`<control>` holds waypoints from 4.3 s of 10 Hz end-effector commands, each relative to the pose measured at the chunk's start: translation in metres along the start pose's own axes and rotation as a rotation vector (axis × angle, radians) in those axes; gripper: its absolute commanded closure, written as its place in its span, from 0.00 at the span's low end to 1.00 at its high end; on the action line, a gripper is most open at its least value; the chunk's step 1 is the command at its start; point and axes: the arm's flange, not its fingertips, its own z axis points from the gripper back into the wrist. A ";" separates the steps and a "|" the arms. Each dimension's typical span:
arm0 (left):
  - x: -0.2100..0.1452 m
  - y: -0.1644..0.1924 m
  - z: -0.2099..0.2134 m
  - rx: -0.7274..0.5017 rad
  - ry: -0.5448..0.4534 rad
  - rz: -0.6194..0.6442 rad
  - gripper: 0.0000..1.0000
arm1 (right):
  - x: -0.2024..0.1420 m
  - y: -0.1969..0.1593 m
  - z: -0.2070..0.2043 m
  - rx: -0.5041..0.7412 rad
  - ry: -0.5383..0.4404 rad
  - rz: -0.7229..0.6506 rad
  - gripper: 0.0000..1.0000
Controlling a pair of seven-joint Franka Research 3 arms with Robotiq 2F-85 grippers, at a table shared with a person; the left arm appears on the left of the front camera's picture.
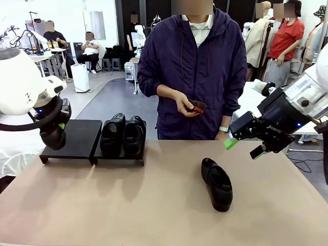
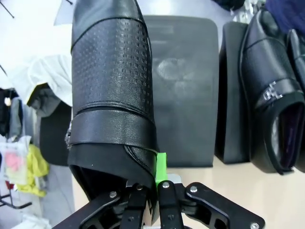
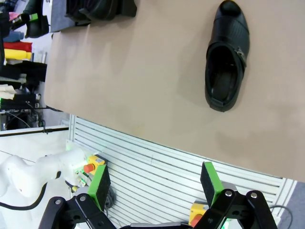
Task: Organize the shoes by placing them on the stand.
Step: Place the Shoe from the middle of the table onto the Shoes Stand, then pick up one Shoe and place it in the middle of the table.
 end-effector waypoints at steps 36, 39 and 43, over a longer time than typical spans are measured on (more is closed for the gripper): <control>-0.147 0.070 0.189 -0.641 0.204 -0.367 0.00 | 0.002 -0.001 0.001 0.032 0.003 0.017 0.00; -0.147 0.070 0.189 -0.641 0.204 -0.367 0.00 | 0.002 -0.001 0.001 0.032 0.003 0.017 0.00; -0.147 0.070 0.189 -0.641 0.204 -0.367 0.00 | 0.002 -0.001 0.001 0.032 0.003 0.017 0.00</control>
